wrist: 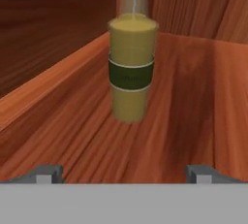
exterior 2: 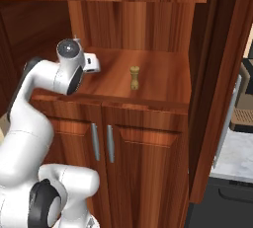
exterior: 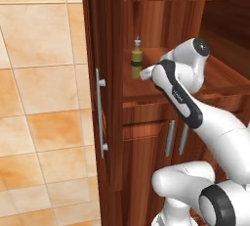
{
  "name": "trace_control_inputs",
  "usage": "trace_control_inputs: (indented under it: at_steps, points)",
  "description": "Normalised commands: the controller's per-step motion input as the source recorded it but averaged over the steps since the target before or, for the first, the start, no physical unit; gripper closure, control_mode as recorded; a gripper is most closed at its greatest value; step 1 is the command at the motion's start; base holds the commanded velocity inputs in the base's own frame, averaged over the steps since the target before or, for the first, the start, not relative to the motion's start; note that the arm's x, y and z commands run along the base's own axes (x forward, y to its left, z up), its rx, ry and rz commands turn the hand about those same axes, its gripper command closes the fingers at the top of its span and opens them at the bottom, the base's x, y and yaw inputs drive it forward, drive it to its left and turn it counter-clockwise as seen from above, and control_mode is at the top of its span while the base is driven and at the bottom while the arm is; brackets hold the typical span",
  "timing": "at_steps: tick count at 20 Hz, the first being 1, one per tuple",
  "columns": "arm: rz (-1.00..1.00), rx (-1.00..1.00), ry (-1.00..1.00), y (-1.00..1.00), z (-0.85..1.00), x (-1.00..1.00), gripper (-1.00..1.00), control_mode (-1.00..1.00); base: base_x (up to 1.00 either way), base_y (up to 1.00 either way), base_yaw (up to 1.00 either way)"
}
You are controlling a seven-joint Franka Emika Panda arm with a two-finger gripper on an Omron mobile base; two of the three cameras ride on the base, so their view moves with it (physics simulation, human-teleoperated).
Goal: Retrieve the bottle and the shaker from the cabinet and place them next to the mixing bowl on the counter. Then add garlic from the fridge to the mixing bowl.
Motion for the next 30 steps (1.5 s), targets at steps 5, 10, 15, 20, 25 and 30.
trace_control_inputs:
  at_steps: [5, 10, 15, 20, 25, 30]
  points:
    - [0.15, 0.0, -0.05, 0.22, 0.0, 0.62, -1.0, -1.0, 0.0, 0.0, 0.0]
    - [0.0, 0.0, 0.03, 0.13, 0.0, 0.53, -1.0, -1.0, 0.0, 0.0, 0.0]
    - [0.0, 0.0, 0.01, 0.24, 0.0, 0.28, -1.0, -1.0, 0.0, 0.0, 0.0]
    - [0.0, 0.0, 0.0, 0.13, 0.0, 0.23, -1.0, -1.0, 0.0, 0.0, 0.0]
    - [0.0, 0.0, 0.0, 0.03, 0.0, 0.25, -1.0, -1.0, 0.0, 0.0, 0.0]
    - [0.0, 0.0, 0.0, -0.04, 0.0, -0.04, -1.0, -1.0, 0.0, 0.0, 0.0]
